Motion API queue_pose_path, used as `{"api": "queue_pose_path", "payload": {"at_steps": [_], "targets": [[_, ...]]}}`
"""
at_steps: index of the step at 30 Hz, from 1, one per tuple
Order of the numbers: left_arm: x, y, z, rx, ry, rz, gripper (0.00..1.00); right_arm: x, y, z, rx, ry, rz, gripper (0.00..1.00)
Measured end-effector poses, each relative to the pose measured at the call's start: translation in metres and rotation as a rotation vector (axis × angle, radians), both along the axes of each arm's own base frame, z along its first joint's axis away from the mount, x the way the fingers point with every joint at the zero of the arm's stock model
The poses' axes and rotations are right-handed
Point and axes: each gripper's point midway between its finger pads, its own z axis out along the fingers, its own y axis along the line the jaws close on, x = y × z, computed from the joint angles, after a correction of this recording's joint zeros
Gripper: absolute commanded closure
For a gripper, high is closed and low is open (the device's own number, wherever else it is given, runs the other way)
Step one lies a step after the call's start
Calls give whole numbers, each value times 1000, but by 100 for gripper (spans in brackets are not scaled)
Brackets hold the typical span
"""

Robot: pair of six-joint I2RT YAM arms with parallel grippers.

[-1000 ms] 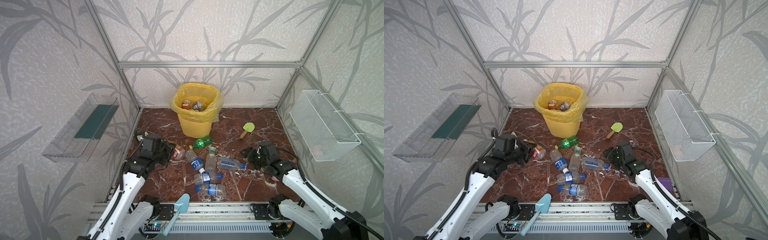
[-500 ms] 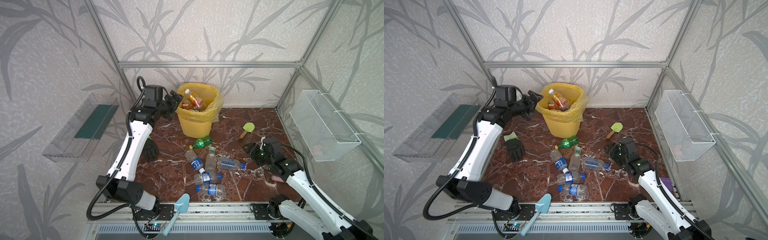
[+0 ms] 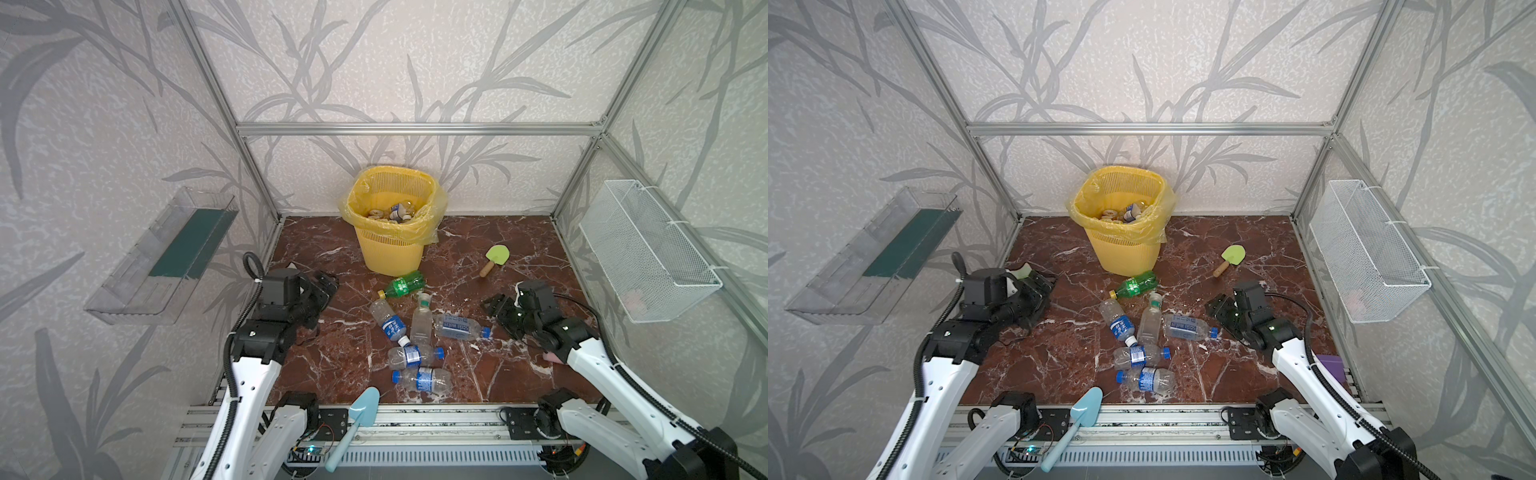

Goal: Throw the plastic bottles in the bin
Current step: 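Draw the left gripper back while moving the right gripper toward the soda water bottle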

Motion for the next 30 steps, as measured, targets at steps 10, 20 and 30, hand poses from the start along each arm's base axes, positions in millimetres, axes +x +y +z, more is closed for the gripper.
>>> {"api": "queue_pose_path", "payload": {"at_steps": [10,20,30], "targets": [[-6,-7,-38,-55,51,-4,5,-13,13,-10,-48,24,80,26],[-9,-9,-60,-70,90,-4,5,-23,37,-32,-197,84,279,24],[-8,-9,-69,-75,103,-3,6,-18,57,-19,-311,-21,478,24]]}}
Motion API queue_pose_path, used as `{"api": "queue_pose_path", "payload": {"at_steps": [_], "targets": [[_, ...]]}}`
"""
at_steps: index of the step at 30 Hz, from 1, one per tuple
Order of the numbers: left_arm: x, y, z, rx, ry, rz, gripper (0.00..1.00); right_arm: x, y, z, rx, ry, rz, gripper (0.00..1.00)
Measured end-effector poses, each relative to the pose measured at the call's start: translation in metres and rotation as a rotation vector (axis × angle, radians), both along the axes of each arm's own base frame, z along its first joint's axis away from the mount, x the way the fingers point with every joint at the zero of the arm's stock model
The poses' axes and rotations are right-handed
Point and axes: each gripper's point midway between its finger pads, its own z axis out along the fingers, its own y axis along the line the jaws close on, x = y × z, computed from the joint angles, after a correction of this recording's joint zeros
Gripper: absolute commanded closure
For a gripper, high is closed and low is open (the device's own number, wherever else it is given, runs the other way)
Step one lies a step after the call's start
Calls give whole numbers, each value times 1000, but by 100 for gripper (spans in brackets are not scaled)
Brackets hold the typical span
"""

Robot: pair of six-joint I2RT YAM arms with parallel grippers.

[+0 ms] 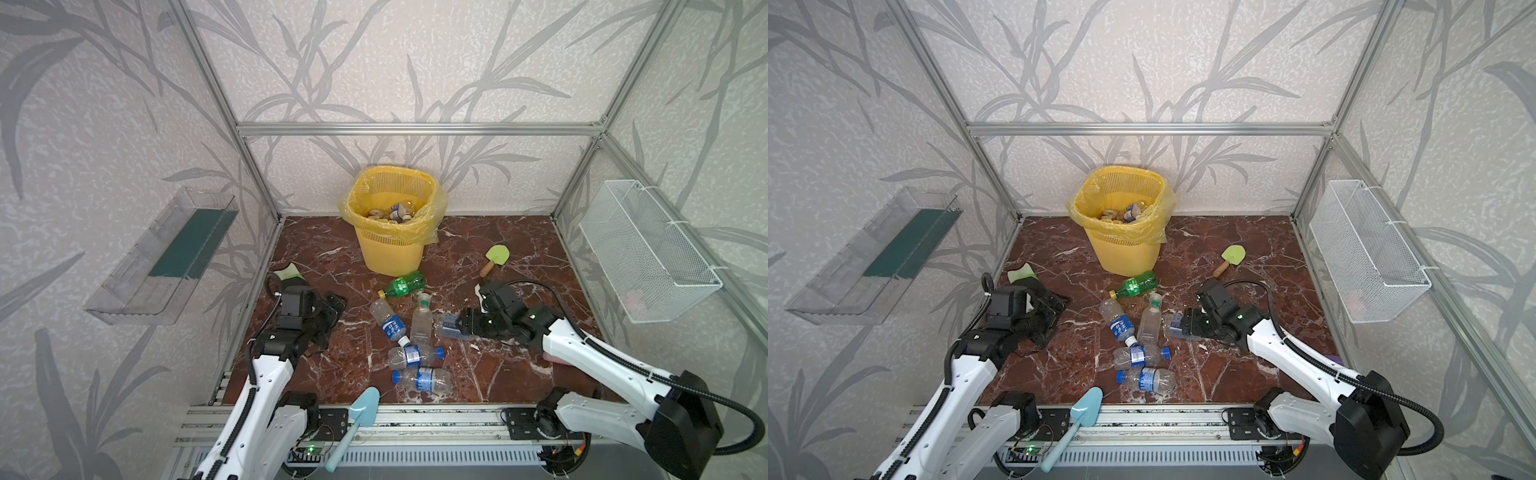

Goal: Throw the plastic bottles in the bin
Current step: 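Draw the left gripper back while moving the right gripper toward the soda water bottle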

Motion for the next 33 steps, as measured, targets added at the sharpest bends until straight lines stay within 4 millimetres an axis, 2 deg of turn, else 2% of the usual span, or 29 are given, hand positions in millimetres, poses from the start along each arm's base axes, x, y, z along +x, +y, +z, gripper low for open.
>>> {"api": "queue_pose_path", "payload": {"at_steps": [5,14,22,31,33], "targets": [[0,0,0,-1,-1,1,6,11,8,8,-75,-76,167,17],[0,0,0,-1,0,1,6,2,28,6,-137,-207,521,12],[0,-1,-3,-2,12,-2,6,6,29,-2,-205,-244,634,11],[0,-2,-4,-7,18,-7,6,16,28,-22,-289,-207,664,0],[0,-2,-4,-8,20,-7,6,18,28,-25,-307,-202,663,1]]}}
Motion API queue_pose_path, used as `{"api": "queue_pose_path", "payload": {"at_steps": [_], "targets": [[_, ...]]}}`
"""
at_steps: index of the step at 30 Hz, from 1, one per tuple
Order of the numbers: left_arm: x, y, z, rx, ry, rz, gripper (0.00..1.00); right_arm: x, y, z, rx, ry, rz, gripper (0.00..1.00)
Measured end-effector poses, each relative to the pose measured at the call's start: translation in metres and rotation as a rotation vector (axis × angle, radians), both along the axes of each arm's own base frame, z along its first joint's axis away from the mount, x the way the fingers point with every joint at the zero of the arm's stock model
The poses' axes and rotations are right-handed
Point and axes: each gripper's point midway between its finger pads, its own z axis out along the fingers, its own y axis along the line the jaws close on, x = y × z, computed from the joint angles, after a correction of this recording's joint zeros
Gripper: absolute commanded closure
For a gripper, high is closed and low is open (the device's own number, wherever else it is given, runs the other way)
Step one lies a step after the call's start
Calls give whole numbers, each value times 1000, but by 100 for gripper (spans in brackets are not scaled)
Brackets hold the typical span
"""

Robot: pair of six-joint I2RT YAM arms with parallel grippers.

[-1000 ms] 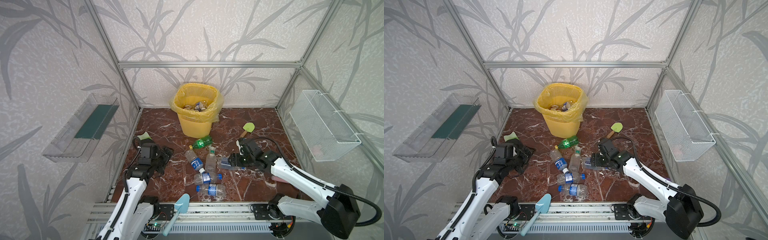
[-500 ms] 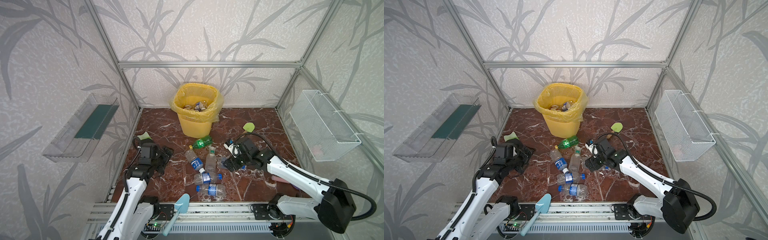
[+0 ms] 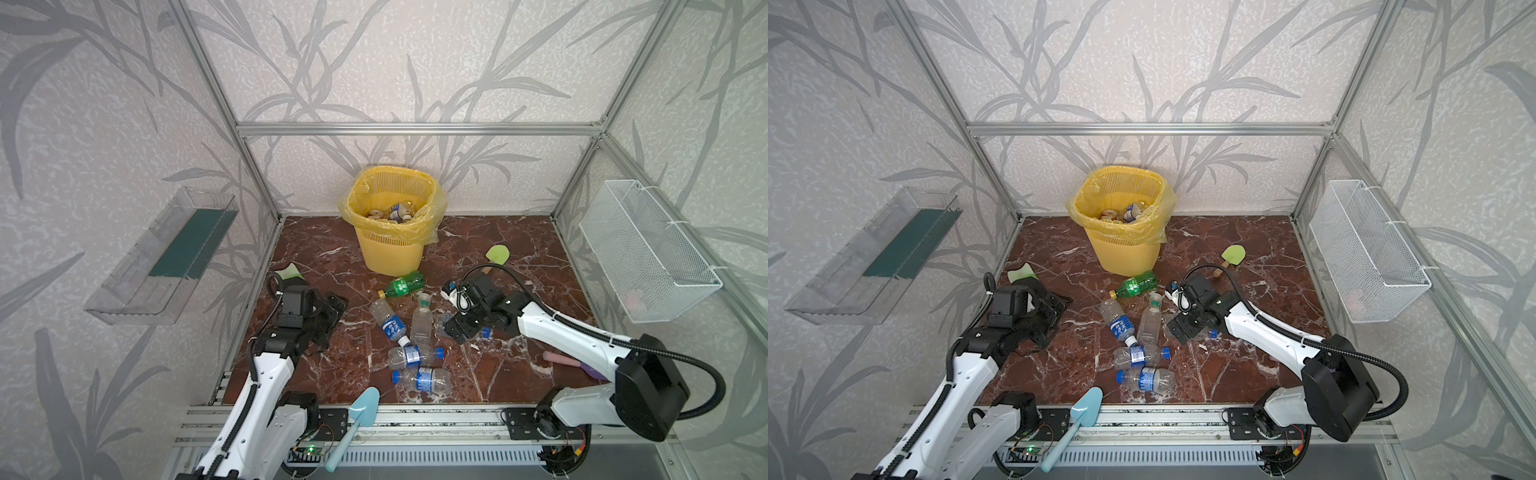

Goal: Throw the plastic bottles in the bin
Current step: 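Draw the left gripper back while moving the right gripper toward the soda water bottle, then lower the right gripper onto the soda water bottle and close it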

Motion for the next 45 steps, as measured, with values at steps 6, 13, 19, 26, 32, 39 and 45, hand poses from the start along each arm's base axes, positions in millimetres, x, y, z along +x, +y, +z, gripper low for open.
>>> {"api": "queue_pose_path", "payload": {"at_steps": [6,13,19,26,32,39,45], "targets": [[0,0,0,0,0,0,6,10,-1,-10,-52,-1,-17,0],[0,0,0,0,0,0,6,26,4,-19,-92,3,-44,6],[0,0,1,0,-6,1,6,34,2,-26,-122,25,-104,15],[0,0,2,-1,-9,1,6,36,-28,-34,-103,83,-269,32],[-1,0,0,-1,-4,2,6,33,-59,-30,-34,131,-462,40],[0,0,-4,-1,-1,2,6,16,-80,-28,32,185,-639,46],[1,0,-5,-2,0,1,6,-1,-89,-25,100,236,-783,45]]}}
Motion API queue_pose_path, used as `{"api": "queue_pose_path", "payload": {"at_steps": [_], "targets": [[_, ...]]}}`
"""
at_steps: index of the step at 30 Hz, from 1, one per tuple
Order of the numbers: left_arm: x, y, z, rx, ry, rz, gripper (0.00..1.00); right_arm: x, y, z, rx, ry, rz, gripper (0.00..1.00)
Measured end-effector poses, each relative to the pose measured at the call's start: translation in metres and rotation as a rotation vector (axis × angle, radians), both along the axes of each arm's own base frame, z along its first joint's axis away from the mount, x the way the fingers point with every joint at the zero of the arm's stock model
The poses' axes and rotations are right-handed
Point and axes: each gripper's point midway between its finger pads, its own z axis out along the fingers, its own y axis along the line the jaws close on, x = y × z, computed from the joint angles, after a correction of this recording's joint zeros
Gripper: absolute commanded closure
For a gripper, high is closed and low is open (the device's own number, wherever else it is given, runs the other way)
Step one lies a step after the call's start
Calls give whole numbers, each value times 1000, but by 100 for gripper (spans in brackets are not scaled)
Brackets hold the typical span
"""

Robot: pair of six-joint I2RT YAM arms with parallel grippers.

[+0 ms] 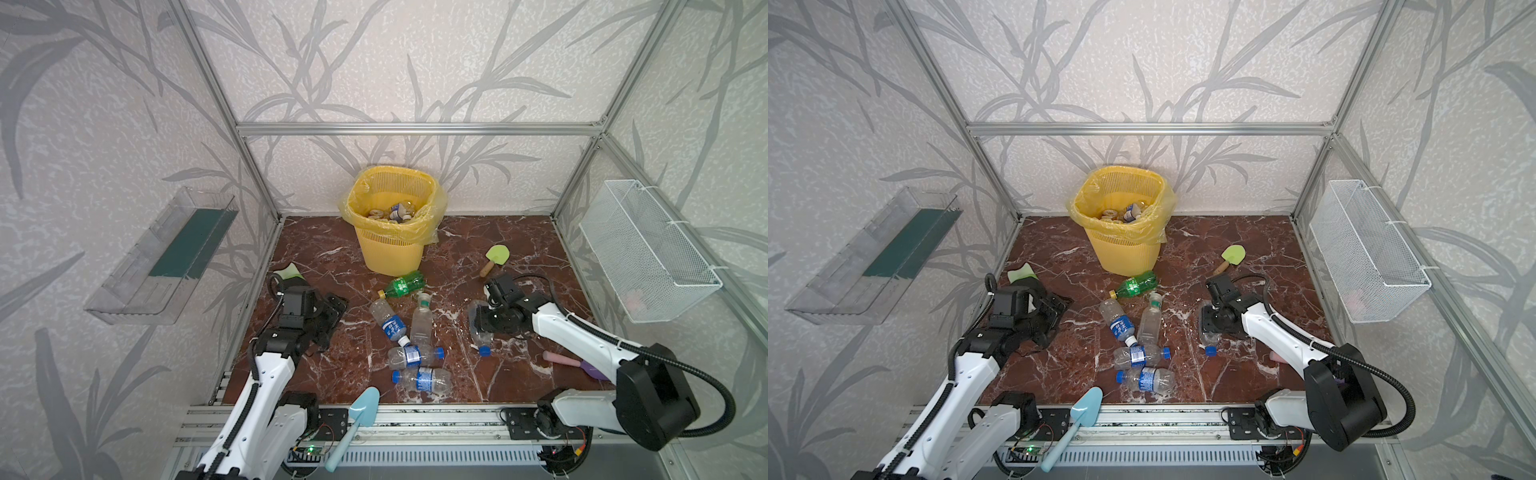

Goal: Throw the plastic bottles in the bin
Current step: 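Lower the right gripper onto the soda water bottle and close it, then lift the soda water bottle with the right gripper and release it over the bin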

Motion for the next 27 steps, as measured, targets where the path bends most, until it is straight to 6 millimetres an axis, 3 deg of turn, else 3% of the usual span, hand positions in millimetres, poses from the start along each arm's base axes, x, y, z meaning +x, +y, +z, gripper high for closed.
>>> {"api": "queue_pose_path", "payload": {"at_steps": [8,14,20,27], "targets": [[0,0,0,-4,4,5,6,-16,-11,4,51,25,-180,42],[0,0,-1,-4,6,5,6,-24,-17,-7,41,58,-234,34],[0,0,-1,-4,7,5,6,-24,-19,-11,25,69,-245,23],[0,0,-2,-4,11,6,6,-21,-25,-10,7,50,-258,24]]}}
